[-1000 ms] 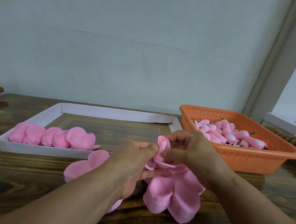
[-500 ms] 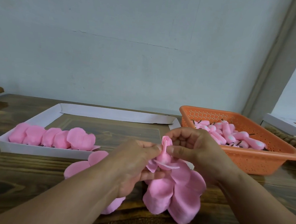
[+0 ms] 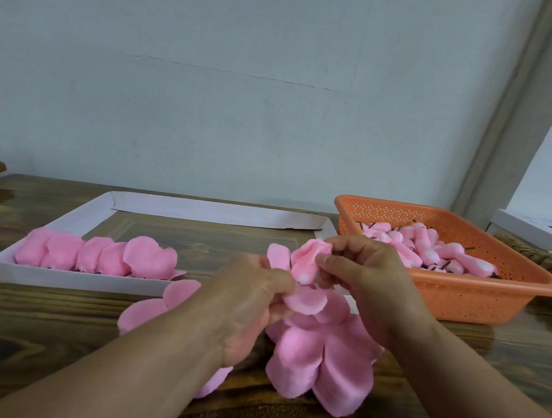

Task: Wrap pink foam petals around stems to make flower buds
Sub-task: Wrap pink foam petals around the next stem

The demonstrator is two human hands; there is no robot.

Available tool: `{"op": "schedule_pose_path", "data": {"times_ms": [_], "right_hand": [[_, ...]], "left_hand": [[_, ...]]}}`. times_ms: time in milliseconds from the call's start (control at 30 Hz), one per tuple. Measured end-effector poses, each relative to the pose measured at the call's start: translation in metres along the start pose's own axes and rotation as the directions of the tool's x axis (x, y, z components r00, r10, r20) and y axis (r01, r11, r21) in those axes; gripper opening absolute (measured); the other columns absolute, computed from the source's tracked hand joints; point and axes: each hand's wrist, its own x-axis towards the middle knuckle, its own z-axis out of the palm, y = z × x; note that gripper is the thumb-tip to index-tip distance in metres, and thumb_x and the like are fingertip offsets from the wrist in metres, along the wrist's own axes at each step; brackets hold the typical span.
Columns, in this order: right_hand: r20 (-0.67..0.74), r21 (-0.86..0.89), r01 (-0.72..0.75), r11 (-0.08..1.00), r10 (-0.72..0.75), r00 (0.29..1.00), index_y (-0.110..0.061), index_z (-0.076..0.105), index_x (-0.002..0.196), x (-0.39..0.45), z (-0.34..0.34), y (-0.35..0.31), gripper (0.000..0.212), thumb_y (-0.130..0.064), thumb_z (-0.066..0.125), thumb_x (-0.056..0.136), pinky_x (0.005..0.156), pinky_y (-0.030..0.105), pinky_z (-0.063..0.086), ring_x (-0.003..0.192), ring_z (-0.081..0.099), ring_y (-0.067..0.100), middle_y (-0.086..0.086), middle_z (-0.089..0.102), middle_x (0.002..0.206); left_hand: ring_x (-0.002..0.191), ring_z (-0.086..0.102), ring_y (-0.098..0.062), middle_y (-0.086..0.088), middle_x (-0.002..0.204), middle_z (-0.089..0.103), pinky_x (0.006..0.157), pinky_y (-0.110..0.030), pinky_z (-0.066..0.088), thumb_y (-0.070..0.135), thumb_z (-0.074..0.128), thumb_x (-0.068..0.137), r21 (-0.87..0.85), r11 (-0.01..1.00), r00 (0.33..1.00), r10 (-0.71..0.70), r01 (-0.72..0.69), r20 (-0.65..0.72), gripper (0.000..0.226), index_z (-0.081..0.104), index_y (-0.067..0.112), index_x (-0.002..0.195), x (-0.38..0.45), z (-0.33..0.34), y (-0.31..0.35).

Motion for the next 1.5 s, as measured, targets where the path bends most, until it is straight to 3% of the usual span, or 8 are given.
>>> {"op": "schedule_pose_path", "data": {"times_ms": [233,433,833,1033,1167,1267,1400,1500], "right_hand": [[-0.006,-0.057,0.013,0.998,-0.013,1.0,-0.015,0.068,0.067,-0.001,0.003,0.0,0.027,0.009,0.062,0.078,0.052,0.023,0.04,0.055,0.047,0.014,0.004,0.059,0.059],[-0.004,-0.054,0.001,0.999,-0.001,1.0,-0.017,0.067,0.062,-0.005,0.01,0.0,0.032,0.01,0.062,0.078,0.046,0.017,0.044,0.048,0.052,0.005,-0.004,0.061,0.053],[0.1,-0.102,0.062,0.993,-0.052,0.994,-0.016,0.069,0.071,-0.006,0.006,-0.005,0.025,0.006,0.063,0.08,0.062,0.016,0.048,0.064,0.061,0.004,-0.006,0.068,0.066],[0.182,-0.173,0.071,0.982,-0.039,0.982,-0.004,0.069,0.08,-0.004,-0.001,-0.007,0.009,0.004,0.067,0.079,0.069,0.038,0.051,0.07,0.06,0.024,0.014,0.069,0.078],[0.234,-0.204,0.104,0.973,-0.055,0.971,-0.004,0.069,0.074,-0.002,-0.003,-0.011,0.012,0.008,0.068,0.076,0.071,0.033,0.053,0.077,0.065,0.029,0.005,0.07,0.086],[0.237,-0.166,0.076,0.983,-0.035,0.971,-0.002,0.068,0.072,-0.002,-0.004,-0.011,0.013,0.011,0.067,0.076,0.069,0.027,0.054,0.078,0.065,0.023,0.003,0.071,0.092],[0.243,-0.15,0.094,0.984,-0.055,0.968,-0.003,0.067,0.07,-0.003,-0.003,-0.011,0.015,0.011,0.067,0.075,0.064,0.026,0.053,0.07,0.064,0.018,0.004,0.071,0.08],[0.215,-0.115,0.083,0.99,-0.057,0.975,-0.004,0.067,0.069,-0.003,-0.002,-0.01,0.016,0.011,0.067,0.074,0.062,0.025,0.052,0.067,0.063,0.019,0.011,0.07,0.074]], "left_hand": [[0.079,0.073,-0.024,-0.017,0.088,0.074,0.068,-0.03,0.06,0.008,0.048,0.097,0.022,0.998,0.998,0.061,-0.061,-0.012,0.022,0.069,-0.001,0.099,-0.002,0.004,-0.001],[0.087,0.072,-0.029,-0.02,0.094,0.073,0.082,-0.04,0.058,0.002,0.062,0.088,0.159,0.981,0.994,0.106,-0.107,0.014,0.016,0.068,-0.002,0.103,-0.008,0.007,-0.006],[0.074,0.073,-0.032,-0.022,0.084,0.073,0.059,-0.034,0.059,0.012,0.047,0.096,0.077,0.996,0.991,0.063,-0.055,-0.115,0.025,0.069,0.001,0.101,0.0,0.002,0.0],[0.06,0.071,-0.03,-0.02,0.071,0.072,0.051,-0.033,0.058,0.009,0.05,0.094,0.102,0.994,0.994,0.052,-0.042,-0.098,0.022,0.069,0.0,0.085,0.0,0.001,0.001],[0.059,0.069,-0.019,-0.005,0.062,0.071,0.064,-0.038,0.059,0.015,0.054,0.092,0.304,0.952,0.994,0.07,-0.043,-0.079,0.029,0.07,0.012,0.067,0.005,-0.001,-0.005],[0.078,0.071,-0.027,-0.008,0.073,0.074,0.084,-0.048,0.056,0.028,0.053,0.091,0.387,0.921,0.994,0.071,-0.036,-0.078,0.033,0.074,0.025,0.065,0.003,-0.001,-0.004],[0.071,0.066,-0.02,0.0,0.066,0.07,0.068,-0.036,0.053,0.038,0.048,0.093,0.456,0.888,0.993,0.1,-0.06,-0.064,0.04,0.072,0.028,0.063,0.001,-0.002,0.0],[0.09,0.07,-0.03,-0.008,0.084,0.075,0.087,-0.047,0.054,0.046,0.04,0.097,0.406,0.913,0.999,0.046,-0.037,-0.013,0.047,0.076,0.023,0.076,-0.004,0.001,0.005]]}}
